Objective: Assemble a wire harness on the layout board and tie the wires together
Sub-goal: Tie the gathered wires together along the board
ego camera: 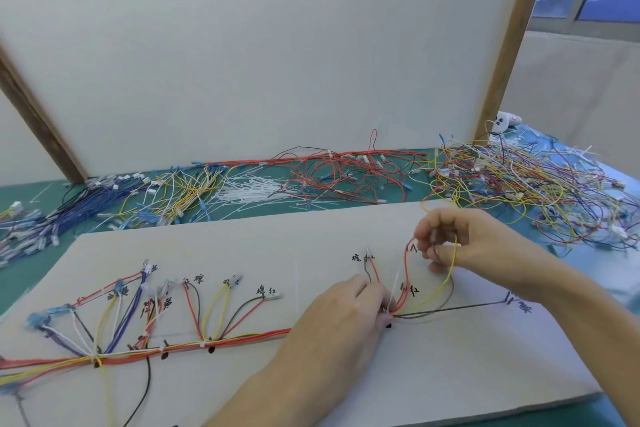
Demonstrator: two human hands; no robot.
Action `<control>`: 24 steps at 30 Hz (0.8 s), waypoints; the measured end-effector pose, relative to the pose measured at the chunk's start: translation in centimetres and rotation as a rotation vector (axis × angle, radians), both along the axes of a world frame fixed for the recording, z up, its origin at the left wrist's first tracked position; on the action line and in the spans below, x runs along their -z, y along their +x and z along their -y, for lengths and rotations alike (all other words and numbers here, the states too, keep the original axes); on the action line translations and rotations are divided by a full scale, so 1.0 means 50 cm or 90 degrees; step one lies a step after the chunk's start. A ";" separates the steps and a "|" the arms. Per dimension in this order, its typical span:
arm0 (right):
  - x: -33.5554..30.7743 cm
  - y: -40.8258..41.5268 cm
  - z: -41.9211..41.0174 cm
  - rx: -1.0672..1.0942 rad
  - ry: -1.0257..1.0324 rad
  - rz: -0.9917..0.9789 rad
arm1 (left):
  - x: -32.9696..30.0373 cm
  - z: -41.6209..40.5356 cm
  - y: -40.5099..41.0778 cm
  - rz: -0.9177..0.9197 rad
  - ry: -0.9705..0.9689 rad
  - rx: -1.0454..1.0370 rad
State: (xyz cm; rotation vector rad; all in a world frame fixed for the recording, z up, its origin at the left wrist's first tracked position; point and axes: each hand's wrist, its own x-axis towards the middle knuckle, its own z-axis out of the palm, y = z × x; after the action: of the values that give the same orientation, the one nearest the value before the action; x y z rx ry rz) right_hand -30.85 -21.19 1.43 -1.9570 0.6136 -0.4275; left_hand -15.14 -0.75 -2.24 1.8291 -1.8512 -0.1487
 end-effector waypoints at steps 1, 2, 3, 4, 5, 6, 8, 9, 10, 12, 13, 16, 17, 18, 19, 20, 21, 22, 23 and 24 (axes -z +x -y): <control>0.003 -0.007 -0.002 -0.015 -0.061 -0.051 | -0.001 0.000 0.001 -0.002 -0.003 0.002; 0.003 -0.012 -0.006 -0.033 -0.113 -0.102 | -0.001 0.000 0.002 -0.005 -0.006 0.002; 0.002 -0.014 -0.010 -0.053 -0.147 -0.139 | -0.001 0.000 0.002 -0.010 -0.010 0.002; 0.001 -0.013 -0.014 -0.067 -0.167 -0.156 | -0.001 0.001 0.002 -0.017 -0.013 0.002; 0.001 -0.010 -0.015 -0.074 -0.184 -0.157 | 0.000 0.001 0.002 -0.024 -0.018 0.001; 0.003 -0.006 -0.017 -0.080 -0.204 -0.151 | 0.001 0.001 0.002 -0.030 -0.023 0.001; 0.006 0.004 -0.021 -0.105 -0.252 -0.155 | 0.004 0.001 0.002 -0.039 -0.033 -0.001; 0.009 0.008 -0.022 -0.123 -0.272 -0.165 | 0.005 0.000 0.002 -0.043 -0.035 -0.001; 0.009 0.014 -0.025 -0.138 -0.293 -0.178 | 0.006 0.000 0.002 -0.045 -0.037 0.000; 0.012 0.023 -0.029 -0.162 -0.332 -0.212 | 0.007 0.002 0.003 -0.044 -0.042 -0.002; 0.013 0.024 -0.030 -0.168 -0.342 -0.231 | 0.008 0.003 0.004 -0.047 -0.044 -0.003; 0.018 0.032 -0.029 -0.170 -0.385 -0.272 | 0.009 0.003 0.006 -0.054 -0.041 -0.004; 0.025 0.037 -0.024 -0.176 -0.407 -0.287 | 0.008 0.002 0.008 -0.056 -0.042 -0.003; 0.030 0.044 -0.017 -0.176 -0.431 -0.306 | 0.008 0.002 0.008 -0.056 -0.043 0.001; 0.035 0.050 -0.012 -0.177 -0.447 -0.333 | 0.008 0.002 0.007 -0.050 -0.045 0.005; 0.042 0.057 -0.007 -0.187 -0.467 -0.356 | 0.007 0.002 0.007 -0.040 -0.045 0.007; 0.045 0.061 -0.001 -0.200 -0.489 -0.359 | 0.007 0.003 0.006 -0.032 -0.046 0.007; 0.044 0.062 0.003 -0.222 -0.525 -0.351 | 0.007 0.003 0.006 -0.030 -0.049 0.005; 0.041 0.059 0.003 -0.246 -0.567 -0.344 | 0.008 0.002 0.006 -0.032 -0.052 0.003; 0.033 0.055 0.002 -0.268 -0.600 -0.341 | 0.008 0.002 0.007 -0.038 -0.055 0.002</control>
State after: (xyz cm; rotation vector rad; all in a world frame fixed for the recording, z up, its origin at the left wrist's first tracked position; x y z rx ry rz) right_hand -28.09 -21.30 -0.22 -3.0660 0.3048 0.1335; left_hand -14.78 -0.86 -2.64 1.7457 -1.7916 -0.1207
